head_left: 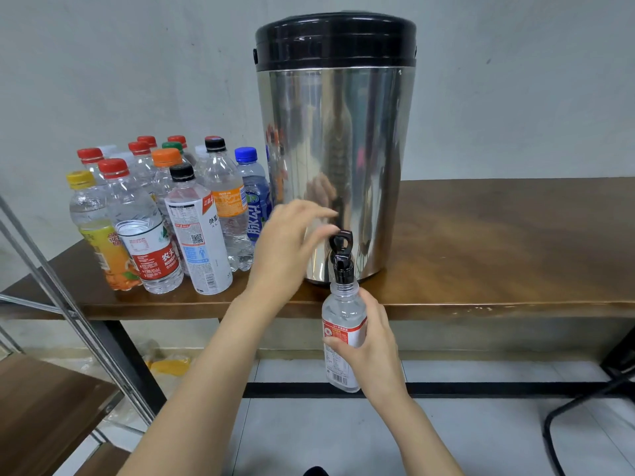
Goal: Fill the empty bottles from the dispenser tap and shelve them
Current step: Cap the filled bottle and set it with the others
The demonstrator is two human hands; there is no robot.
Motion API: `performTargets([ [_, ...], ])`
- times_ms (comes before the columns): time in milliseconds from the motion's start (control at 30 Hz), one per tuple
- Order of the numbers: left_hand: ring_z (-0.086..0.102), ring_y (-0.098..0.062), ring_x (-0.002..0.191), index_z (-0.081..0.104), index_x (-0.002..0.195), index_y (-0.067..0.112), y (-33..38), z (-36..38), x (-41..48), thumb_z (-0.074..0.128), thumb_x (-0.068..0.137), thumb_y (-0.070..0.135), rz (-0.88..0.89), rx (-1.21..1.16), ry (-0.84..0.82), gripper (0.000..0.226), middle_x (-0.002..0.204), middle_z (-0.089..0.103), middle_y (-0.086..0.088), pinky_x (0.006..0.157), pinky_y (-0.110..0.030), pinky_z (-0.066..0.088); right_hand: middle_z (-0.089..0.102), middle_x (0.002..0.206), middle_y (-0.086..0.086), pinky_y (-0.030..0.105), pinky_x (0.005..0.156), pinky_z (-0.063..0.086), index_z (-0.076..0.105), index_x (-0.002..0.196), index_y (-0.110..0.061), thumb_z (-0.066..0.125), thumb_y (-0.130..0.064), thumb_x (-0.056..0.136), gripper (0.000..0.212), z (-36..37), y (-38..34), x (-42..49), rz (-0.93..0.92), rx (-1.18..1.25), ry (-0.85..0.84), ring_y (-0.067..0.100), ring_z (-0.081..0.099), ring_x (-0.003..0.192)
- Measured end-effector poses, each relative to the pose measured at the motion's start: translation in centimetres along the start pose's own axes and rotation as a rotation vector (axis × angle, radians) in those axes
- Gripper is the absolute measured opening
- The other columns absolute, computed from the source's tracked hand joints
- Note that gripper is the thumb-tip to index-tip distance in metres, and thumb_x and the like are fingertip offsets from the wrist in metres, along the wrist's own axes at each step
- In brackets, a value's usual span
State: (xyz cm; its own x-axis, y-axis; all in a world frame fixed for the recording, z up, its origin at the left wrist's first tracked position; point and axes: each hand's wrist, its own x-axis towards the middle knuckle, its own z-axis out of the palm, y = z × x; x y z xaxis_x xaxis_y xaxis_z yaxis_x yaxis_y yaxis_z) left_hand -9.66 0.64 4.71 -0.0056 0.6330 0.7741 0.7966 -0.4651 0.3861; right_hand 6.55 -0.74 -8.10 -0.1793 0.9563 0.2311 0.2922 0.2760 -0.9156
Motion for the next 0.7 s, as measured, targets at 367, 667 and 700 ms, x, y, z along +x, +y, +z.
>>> performTargets([
  [367,0.039,-0.022,0.139,0.046,0.145,0.014,-7.5,1.0,-7.0,0.064,0.095,0.022,-0.572,0.134,-0.316,0.054,0.150,0.046,-0.004,0.114,-0.033,0.029,0.049,0.132,-0.016,0.036,0.104,0.048,0.034,0.137,-0.040,0.086,-0.018,0.073,0.085,0.6,1.0,-2.7,0.150,-0.003,-0.099,0.007,0.052,0.115],
  [667,0.051,-0.019,0.111,0.064,0.114,0.016,-8.8,1.4,-7.3,0.066,0.093,0.015,-0.480,0.196,-0.298,0.022,0.117,0.060,-0.001,0.090,-0.025,0.037,0.055,0.120,-0.029,0.025,0.097,0.051,0.041,0.128,-0.047,0.089,-0.021,0.067,0.082,0.5,-1.9,-4.7,0.083,0.079,-0.149,-0.003,0.055,0.111],
  [700,0.051,-0.018,0.111,0.063,0.114,0.017,-8.8,1.2,-7.4,0.067,0.093,0.018,-0.481,0.203,-0.318,0.022,0.116,0.060,0.002,0.090,-0.026,0.039,0.055,0.118,-0.030,0.019,0.094,0.051,0.041,0.126,-0.048,0.089,-0.019,0.068,0.080,0.5,-2.3,-4.8,0.072,0.095,-0.155,-0.005,0.055,0.110],
])
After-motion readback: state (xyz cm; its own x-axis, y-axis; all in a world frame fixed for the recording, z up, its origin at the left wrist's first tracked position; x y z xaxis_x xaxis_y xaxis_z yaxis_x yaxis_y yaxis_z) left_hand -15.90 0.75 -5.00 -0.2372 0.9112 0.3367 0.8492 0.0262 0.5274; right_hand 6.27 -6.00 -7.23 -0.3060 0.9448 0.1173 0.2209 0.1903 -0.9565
